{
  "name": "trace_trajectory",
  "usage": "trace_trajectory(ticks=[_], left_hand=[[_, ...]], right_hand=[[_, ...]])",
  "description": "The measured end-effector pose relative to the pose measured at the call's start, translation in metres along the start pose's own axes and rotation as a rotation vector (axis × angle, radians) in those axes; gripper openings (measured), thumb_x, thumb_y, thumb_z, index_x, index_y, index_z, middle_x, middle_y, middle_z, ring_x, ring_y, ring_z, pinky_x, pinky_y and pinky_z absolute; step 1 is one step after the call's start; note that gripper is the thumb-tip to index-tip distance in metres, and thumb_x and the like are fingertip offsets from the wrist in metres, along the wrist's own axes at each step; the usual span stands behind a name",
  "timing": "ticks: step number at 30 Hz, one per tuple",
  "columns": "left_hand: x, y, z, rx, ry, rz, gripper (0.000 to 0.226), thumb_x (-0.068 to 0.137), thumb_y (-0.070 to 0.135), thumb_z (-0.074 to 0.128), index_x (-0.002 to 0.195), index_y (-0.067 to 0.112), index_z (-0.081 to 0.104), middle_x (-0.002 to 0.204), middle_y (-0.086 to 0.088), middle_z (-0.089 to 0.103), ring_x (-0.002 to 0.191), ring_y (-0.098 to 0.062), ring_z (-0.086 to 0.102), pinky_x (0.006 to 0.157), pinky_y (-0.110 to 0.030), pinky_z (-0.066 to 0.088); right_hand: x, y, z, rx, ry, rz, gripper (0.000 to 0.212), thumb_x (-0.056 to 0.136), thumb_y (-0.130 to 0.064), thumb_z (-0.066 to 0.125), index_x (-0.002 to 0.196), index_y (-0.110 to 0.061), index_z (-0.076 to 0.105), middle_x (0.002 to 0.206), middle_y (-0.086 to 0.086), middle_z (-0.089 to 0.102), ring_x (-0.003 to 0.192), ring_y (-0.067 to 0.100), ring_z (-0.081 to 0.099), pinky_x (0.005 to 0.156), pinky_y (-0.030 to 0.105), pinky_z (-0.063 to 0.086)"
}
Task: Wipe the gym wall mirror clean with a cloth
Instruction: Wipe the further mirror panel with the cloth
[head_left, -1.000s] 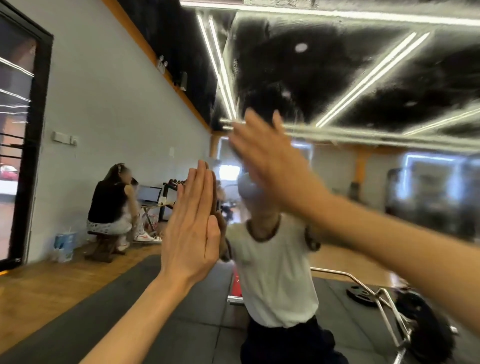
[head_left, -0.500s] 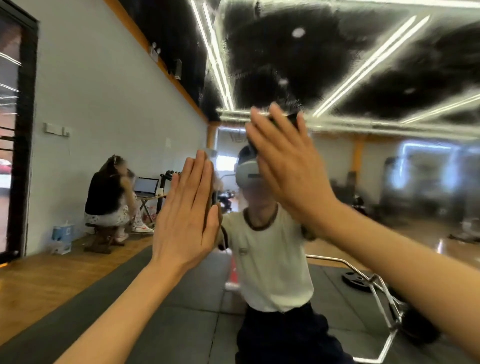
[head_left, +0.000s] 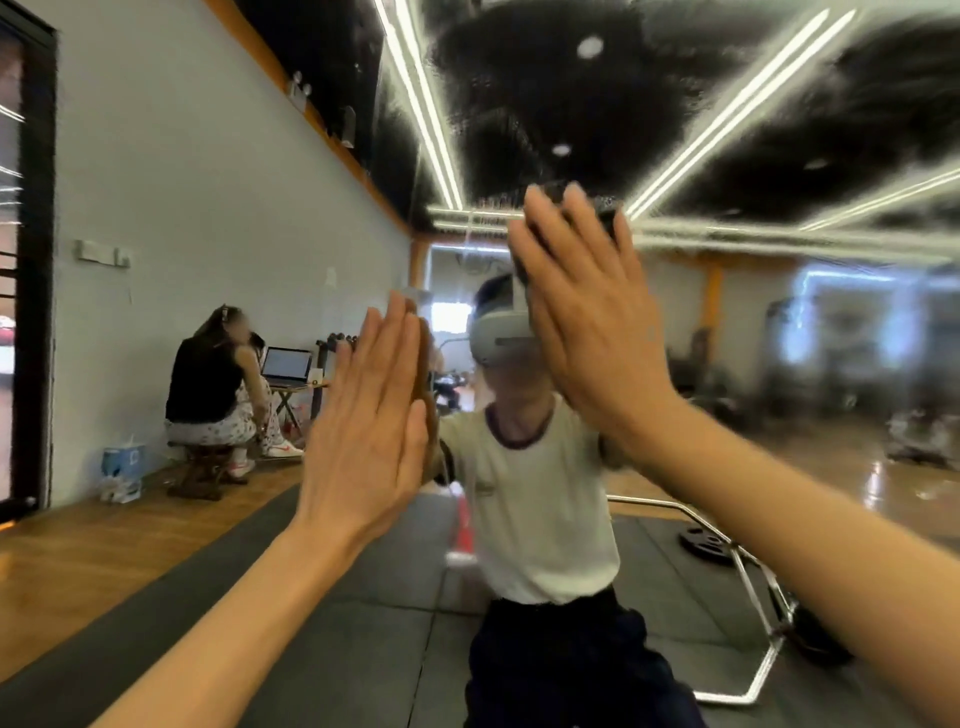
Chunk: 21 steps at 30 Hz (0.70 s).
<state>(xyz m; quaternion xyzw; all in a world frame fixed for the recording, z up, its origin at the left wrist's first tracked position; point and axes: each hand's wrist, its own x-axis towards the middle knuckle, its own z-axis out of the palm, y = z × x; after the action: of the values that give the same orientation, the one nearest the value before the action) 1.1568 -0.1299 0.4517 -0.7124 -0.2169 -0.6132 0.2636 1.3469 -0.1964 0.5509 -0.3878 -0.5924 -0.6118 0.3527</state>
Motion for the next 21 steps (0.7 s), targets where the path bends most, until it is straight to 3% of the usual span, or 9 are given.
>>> trace_trajectory(ticks=[4, 7, 9, 11, 13, 19, 21], left_hand=[[-0.007, 0.036, 0.023, -0.034, -0.013, 0.019, 0.06, 0.104, 0.018, 0.03, 0.159, 0.002, 0.01, 0.167, -0.013, 0.005, 0.156, -0.022, 0.004, 0.127, -0.033, -0.001], [-0.008, 0.038, 0.03, 0.026, -0.004, 0.01, 0.06, 0.103, 0.017, 0.03, 0.158, 0.001, 0.011, 0.167, -0.014, 0.008, 0.156, -0.022, 0.005, 0.127, -0.033, -0.001], [-0.007, 0.037, 0.03, 0.039, -0.008, 0.02, 0.06, 0.103, 0.019, 0.029, 0.158, 0.001, 0.01, 0.166, -0.013, 0.007, 0.156, -0.017, -0.002, 0.127, -0.033, -0.003], [-0.006, 0.038, 0.03, 0.055, -0.013, 0.029, 0.061, 0.104, 0.02, 0.028, 0.158, 0.001, 0.009, 0.166, -0.013, 0.006, 0.156, -0.015, -0.006, 0.127, -0.033, -0.003], [-0.006, 0.04, 0.03, 0.063, -0.022, 0.026, 0.061, 0.104, 0.021, 0.028, 0.158, 0.001, 0.009, 0.166, -0.013, 0.006, 0.156, -0.015, -0.007, 0.127, -0.033, -0.004], [-0.008, 0.04, 0.029, 0.058, -0.043, 0.006, 0.061, 0.103, 0.021, 0.027, 0.159, -0.001, 0.015, 0.167, -0.014, 0.006, 0.156, -0.017, -0.003, 0.126, -0.031, -0.005], [-0.007, 0.04, 0.029, 0.059, -0.045, 0.003, 0.061, 0.103, 0.02, 0.028, 0.159, 0.0, 0.014, 0.168, -0.013, 0.006, 0.156, -0.018, -0.003, 0.126, -0.032, -0.004]], right_hand=[[-0.144, -0.047, -0.02, 0.035, -0.195, -0.185, 0.061, 0.095, -0.015, 0.054, 0.154, -0.012, 0.038, 0.164, 0.01, 0.028, 0.154, 0.03, 0.018, 0.126, 0.046, 0.009], [-0.157, -0.032, -0.032, -0.007, -0.259, -0.315, 0.05, 0.106, -0.015, 0.037, 0.155, -0.014, 0.031, 0.165, 0.006, 0.023, 0.155, 0.027, 0.013, 0.126, 0.043, 0.008], [-0.103, -0.011, -0.024, -0.057, -0.162, -0.224, 0.052, 0.103, -0.012, 0.047, 0.153, -0.01, 0.034, 0.162, 0.01, 0.029, 0.152, 0.031, 0.02, 0.125, 0.047, 0.01], [-0.036, 0.013, -0.017, -0.05, -0.065, -0.01, 0.053, 0.099, -0.008, 0.057, 0.15, -0.005, 0.042, 0.158, 0.017, 0.037, 0.147, 0.039, 0.029, 0.121, 0.051, 0.012], [-0.006, 0.02, -0.014, -0.035, -0.027, 0.121, 0.049, 0.102, -0.009, 0.053, 0.149, -0.003, 0.044, 0.157, 0.018, 0.038, 0.147, 0.041, 0.03, 0.121, 0.053, 0.013], [-0.178, -0.032, -0.04, -0.018, -0.211, -0.024, 0.054, 0.099, -0.018, 0.048, 0.152, -0.011, 0.037, 0.162, 0.009, 0.029, 0.153, 0.031, 0.019, 0.125, 0.048, 0.011], [-0.19, -0.028, -0.048, -0.006, -0.257, -0.127, 0.054, 0.099, -0.018, 0.047, 0.152, -0.013, 0.037, 0.162, 0.007, 0.028, 0.153, 0.03, 0.019, 0.124, 0.048, 0.013]])
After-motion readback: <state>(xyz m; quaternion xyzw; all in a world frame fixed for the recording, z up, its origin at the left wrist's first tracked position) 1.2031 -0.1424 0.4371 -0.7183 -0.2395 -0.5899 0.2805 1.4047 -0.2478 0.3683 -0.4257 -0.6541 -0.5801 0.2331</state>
